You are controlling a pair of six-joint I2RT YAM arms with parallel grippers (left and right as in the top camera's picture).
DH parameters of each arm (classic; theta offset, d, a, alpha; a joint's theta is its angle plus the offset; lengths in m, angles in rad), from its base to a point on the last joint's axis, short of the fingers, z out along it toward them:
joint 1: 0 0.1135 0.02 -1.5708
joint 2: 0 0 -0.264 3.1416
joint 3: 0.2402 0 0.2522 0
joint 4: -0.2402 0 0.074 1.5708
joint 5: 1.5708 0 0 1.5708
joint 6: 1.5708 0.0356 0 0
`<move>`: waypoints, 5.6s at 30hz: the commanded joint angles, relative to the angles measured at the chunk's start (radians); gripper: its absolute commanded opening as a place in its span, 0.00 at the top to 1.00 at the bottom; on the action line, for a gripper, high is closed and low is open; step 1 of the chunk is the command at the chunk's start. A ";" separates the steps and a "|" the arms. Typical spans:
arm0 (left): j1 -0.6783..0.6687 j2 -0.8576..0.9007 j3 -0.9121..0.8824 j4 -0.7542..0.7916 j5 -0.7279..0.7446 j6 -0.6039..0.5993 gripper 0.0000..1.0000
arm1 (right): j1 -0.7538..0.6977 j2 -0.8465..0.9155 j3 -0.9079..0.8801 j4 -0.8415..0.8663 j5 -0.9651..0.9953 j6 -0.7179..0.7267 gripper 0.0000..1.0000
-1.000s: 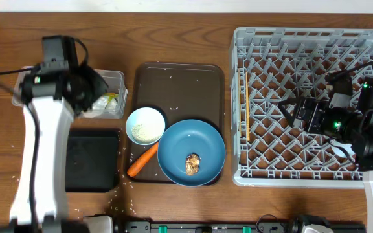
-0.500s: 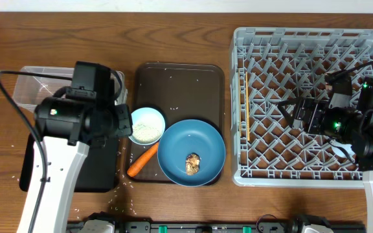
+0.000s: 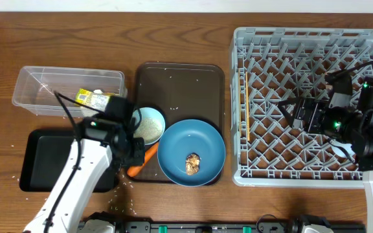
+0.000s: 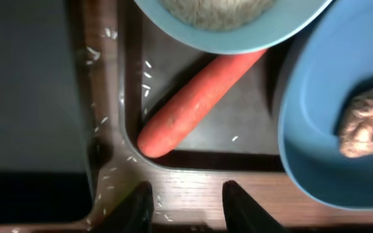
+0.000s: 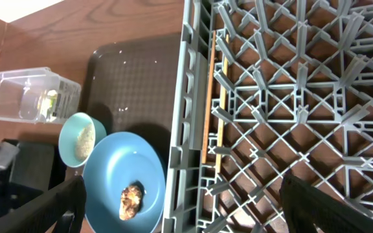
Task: Sort waste into correct bins and load items into the dishwasher rack
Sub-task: 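Grasp the orange carrot with left gripper, then place the carrot onto the black tray with left gripper, then move left gripper toward the white rice bowl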
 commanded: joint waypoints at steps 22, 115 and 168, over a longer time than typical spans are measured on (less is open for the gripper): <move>-0.003 0.006 -0.293 0.381 0.018 0.077 0.44 | 0.010 0.000 0.008 0.006 0.006 -0.017 0.11; 0.494 -0.148 -0.027 0.219 -0.008 -0.431 0.49 | 0.010 0.000 0.008 0.022 0.006 -0.011 0.09; -0.146 0.220 0.145 0.442 -0.101 0.160 0.55 | 0.010 0.000 0.008 0.026 0.006 -0.010 0.01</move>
